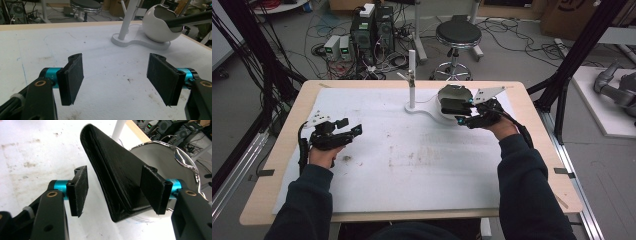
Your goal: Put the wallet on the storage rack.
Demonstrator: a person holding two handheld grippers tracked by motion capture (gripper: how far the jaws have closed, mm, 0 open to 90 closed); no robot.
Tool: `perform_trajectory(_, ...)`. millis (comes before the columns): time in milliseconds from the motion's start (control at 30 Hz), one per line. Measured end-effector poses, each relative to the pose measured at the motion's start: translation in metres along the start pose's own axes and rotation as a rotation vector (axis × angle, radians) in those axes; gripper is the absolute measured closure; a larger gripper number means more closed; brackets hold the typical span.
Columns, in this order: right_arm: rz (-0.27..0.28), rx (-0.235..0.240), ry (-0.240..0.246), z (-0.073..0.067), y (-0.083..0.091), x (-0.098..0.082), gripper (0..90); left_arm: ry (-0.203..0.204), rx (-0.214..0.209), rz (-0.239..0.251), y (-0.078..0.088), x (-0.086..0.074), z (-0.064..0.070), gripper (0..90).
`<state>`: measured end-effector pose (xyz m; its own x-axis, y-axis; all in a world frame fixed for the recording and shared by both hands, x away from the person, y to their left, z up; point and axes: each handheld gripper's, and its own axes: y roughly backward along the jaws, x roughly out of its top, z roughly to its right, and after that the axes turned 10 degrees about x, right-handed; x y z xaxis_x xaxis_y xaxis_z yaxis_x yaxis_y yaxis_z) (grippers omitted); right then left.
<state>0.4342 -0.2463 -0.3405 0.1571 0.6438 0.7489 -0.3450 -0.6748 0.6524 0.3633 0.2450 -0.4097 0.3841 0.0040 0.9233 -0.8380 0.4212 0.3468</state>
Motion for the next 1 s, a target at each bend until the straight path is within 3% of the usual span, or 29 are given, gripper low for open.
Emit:
perform_trajectory(167,0.095,0.021,-0.043,0.000,0.002,-0.005,39.9,0.000,-0.002,0.001,0.000,0.000,0.000,29.4)
perform_trajectory(300,0.111,0.032,-0.113,0.005,0.003,-0.013,40.0,0.000,-0.002,0.000,0.000,0.000,0.000,29.4)
perform_trajectory(467,0.108,0.019,-0.122,0.005,0.003,-0.012,37.7,-0.001,0.000,0.000,0.000,0.000,0.000,29.4)
perform_trajectory(567,0.137,0.022,-0.122,0.000,0.010,-0.009,35.2,0.001,0.003,-0.001,0.000,0.000,0.000,29.4)
perform_trajectory(667,0.153,-0.030,-0.125,-0.006,0.023,-0.011,31.5,-0.004,0.000,0.007,0.000,0.000,0.000,29.4)
perform_trajectory(900,0.222,-0.155,-0.277,-0.021,0.055,-0.045,24.3,-0.029,-0.001,0.037,0.002,0.003,0.001,20.1)
perform_trajectory(1000,0.207,-0.228,-0.321,-0.031,0.064,-0.066,21.7,-0.030,-0.010,0.049,0.002,0.003,0.002,18.1)
